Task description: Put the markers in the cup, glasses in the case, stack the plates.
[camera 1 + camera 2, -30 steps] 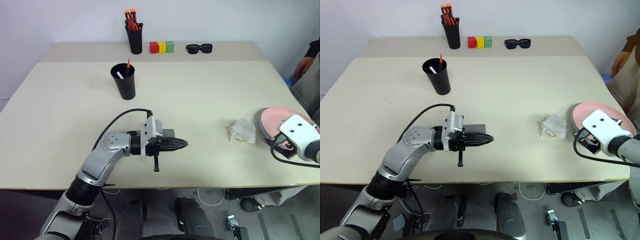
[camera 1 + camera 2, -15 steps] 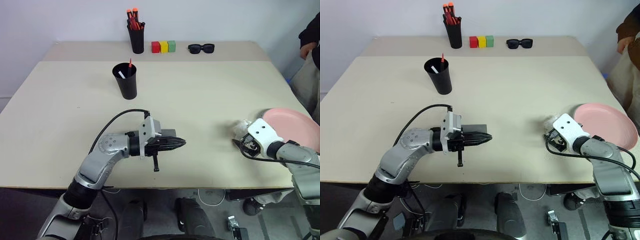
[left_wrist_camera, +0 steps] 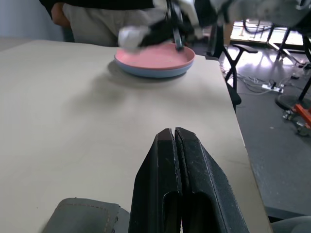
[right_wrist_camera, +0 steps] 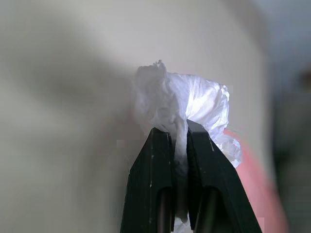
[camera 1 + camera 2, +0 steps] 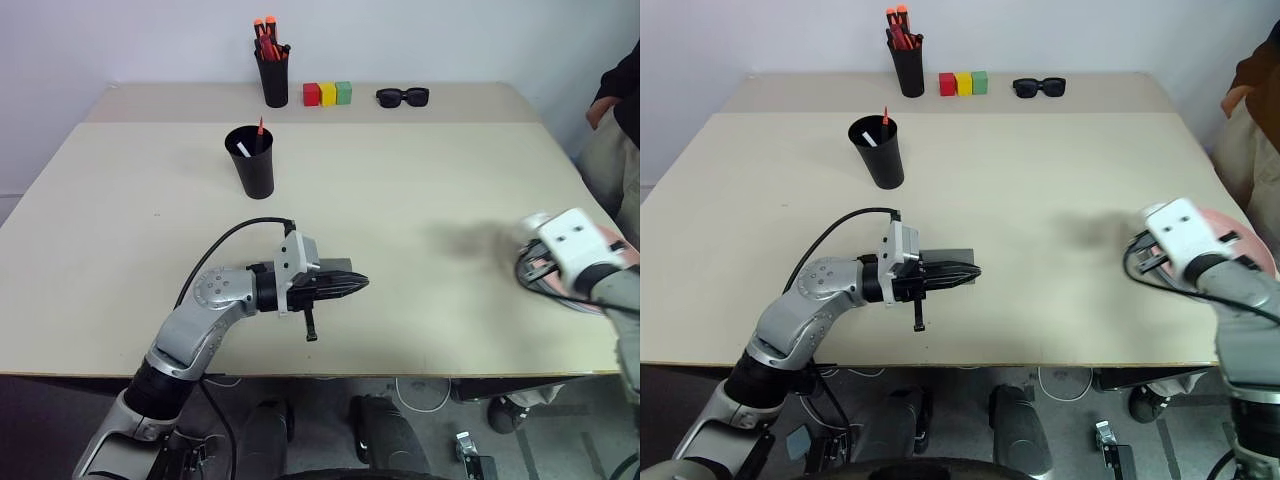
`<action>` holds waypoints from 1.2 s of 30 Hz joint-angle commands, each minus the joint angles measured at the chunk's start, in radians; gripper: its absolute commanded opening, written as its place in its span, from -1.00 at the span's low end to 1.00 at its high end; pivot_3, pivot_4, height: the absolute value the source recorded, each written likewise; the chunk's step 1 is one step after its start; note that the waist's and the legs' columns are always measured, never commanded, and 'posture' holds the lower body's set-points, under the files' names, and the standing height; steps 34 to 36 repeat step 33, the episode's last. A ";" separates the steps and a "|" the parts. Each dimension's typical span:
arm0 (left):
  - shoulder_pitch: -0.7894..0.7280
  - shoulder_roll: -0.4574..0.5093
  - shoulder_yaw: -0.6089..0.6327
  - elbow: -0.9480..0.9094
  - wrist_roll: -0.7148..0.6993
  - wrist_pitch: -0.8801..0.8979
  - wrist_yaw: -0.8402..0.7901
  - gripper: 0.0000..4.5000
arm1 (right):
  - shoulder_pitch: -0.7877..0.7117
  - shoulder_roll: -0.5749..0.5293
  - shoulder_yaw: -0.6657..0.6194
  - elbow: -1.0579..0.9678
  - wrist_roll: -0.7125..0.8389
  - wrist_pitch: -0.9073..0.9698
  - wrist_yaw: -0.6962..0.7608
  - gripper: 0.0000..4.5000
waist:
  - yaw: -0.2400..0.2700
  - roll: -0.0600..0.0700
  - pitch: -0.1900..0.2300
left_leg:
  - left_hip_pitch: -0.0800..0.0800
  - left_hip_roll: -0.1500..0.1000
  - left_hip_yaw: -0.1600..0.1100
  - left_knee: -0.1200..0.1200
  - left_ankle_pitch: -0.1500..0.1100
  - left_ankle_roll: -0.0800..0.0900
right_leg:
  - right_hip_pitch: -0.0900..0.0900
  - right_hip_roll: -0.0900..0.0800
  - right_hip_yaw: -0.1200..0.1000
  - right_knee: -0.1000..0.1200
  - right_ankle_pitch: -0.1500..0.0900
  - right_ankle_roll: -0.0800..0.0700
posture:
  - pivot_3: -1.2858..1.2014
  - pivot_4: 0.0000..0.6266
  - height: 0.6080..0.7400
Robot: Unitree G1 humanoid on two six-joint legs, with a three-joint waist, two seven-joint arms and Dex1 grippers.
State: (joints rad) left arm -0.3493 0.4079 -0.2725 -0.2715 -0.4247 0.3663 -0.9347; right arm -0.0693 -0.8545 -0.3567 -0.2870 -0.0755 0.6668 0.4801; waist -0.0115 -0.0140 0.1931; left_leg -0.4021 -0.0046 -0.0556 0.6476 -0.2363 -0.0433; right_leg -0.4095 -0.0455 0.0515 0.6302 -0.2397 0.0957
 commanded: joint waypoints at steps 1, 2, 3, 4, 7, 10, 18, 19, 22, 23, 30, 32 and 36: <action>-0.024 -0.015 0.011 0.009 0.001 -0.024 -0.005 -1.00 | 0.014 -0.033 -0.026 0.019 -0.037 0.032 -0.022 -0.65 | -0.001 0.000 0.000 | 0.000 0.000 0.000 0.000 0.000 0.000 | 0.000 0.000 0.000 0.000 0.000 0.000 | 0.03 -0.52 1.00; -0.028 -0.018 0.012 0.012 0.002 -0.027 -0.005 -1.00 | 0.019 -0.036 -0.017 0.026 -0.042 0.028 -0.023 -0.52 | -0.001 0.000 0.000 | 0.000 0.000 0.000 0.000 0.000 0.000 | 0.000 0.000 0.000 0.000 0.000 0.000 | 0.03 -0.52 1.00; -0.033 -0.022 0.013 0.015 0.004 -0.028 -0.002 -1.00 | 0.016 -0.038 -0.011 0.035 -0.043 0.023 -0.024 -0.32 | -0.001 0.000 0.000 | 0.000 0.000 0.000 0.000 0.000 0.000 | 0.000 0.000 0.000 0.000 0.000 0.000 | 0.03 -0.52 1.00; -0.034 -0.022 0.019 0.017 0.004 -0.029 0.000 -1.00 | 0.007 -0.038 -0.001 0.039 -0.049 0.018 -0.031 -0.06 | -0.001 0.000 0.000 | 0.000 0.000 0.000 0.000 0.000 0.000 | 0.000 0.000 0.000 0.000 0.000 0.000 | 0.03 -0.52 1.00; -0.032 -0.023 0.041 0.025 0.012 -0.042 0.016 -1.00 | -0.020 -0.048 0.028 0.061 -0.070 -0.004 -0.047 0.59 | -0.008 0.000 0.000 | 0.000 0.000 0.000 0.000 0.000 0.000 | 0.000 0.000 0.000 0.000 0.000 0.000 | 0.03 -0.52 1.00; -0.033 -0.026 0.089 0.043 0.009 -0.045 0.056 -1.00 | -0.057 -0.043 0.048 0.090 -0.057 -0.048 -0.037 0.59 | -0.007 0.000 0.000 | 0.000 0.000 0.000 0.000 0.000 0.000 | 0.000 0.000 0.000 0.000 0.000 0.000 | 0.03 -0.52 1.00; 0.034 0.054 0.323 0.098 0.066 -0.101 0.223 -1.00 | -0.199 0.109 0.054 0.118 0.161 -0.204 0.065 0.59 | -0.015 0.000 0.000 | 0.001 0.001 0.001 -0.001 0.000 0.000 | 0.000 0.001 0.000 0.000 0.000 0.000 | 0.03 -0.52 1.00; 0.057 0.078 0.365 0.100 0.066 -0.103 0.237 -1.00 | -0.205 0.132 0.054 0.104 0.204 -0.206 0.094 0.59 | -0.016 0.000 0.000 | 0.002 0.001 0.000 -0.002 0.000 0.000 | 0.000 0.001 0.000 0.000 0.000 0.000 | 0.03 -0.52 1.00; 0.126 0.134 0.460 0.091 0.066 -0.102 0.269 -1.00 | -0.218 0.166 0.054 0.093 0.312 -0.182 0.173 0.59 | -0.009 0.000 0.001 | 0.001 0.002 -0.001 -0.003 0.000 0.001 | -0.001 0.002 0.000 0.001 0.000 0.001 | 0.03 -0.52 1.00; 0.161 0.155 0.494 0.087 0.069 -0.104 0.276 -1.00 | -0.219 0.169 0.065 0.095 0.341 -0.176 0.203 0.59 | -0.008 0.000 0.001 | 0.001 0.001 -0.001 -0.003 0.000 0.001 | -0.001 0.001 0.000 0.000 0.000 0.001 | 0.03 -0.52 1.00; 0.301 0.183 0.585 0.016 0.077 -0.090 0.346 -1.00 | -0.259 0.181 0.163 0.200 0.355 -0.238 0.281 0.59 | 0.001 0.000 0.001 | 0.000 0.002 0.000 0.000 0.000 0.001 | 0.000 -0.002 -0.001 -0.001 0.000 0.000 | 0.03 -0.52 1.00; 0.321 0.170 0.589 -0.015 0.077 -0.082 0.371 -1.00 | -0.288 0.198 0.195 0.245 0.347 -0.262 0.280 0.59 | -0.001 0.000 0.001 | 0.000 0.002 0.000 0.000 0.000 0.000 | 0.000 -0.003 -0.001 -0.001 0.000 0.000 | 0.03 -0.52 1.00; 0.331 0.162 0.590 -0.032 0.078 -0.077 0.386 -1.00 | -0.307 0.209 0.212 0.274 0.343 -0.275 0.281 0.59 | -0.001 0.000 0.001 | 0.000 0.002 0.000 -0.001 0.000 0.000 | 0.000 -0.003 -0.001 -0.001 0.000 0.000 | 0.03 -0.52 1.00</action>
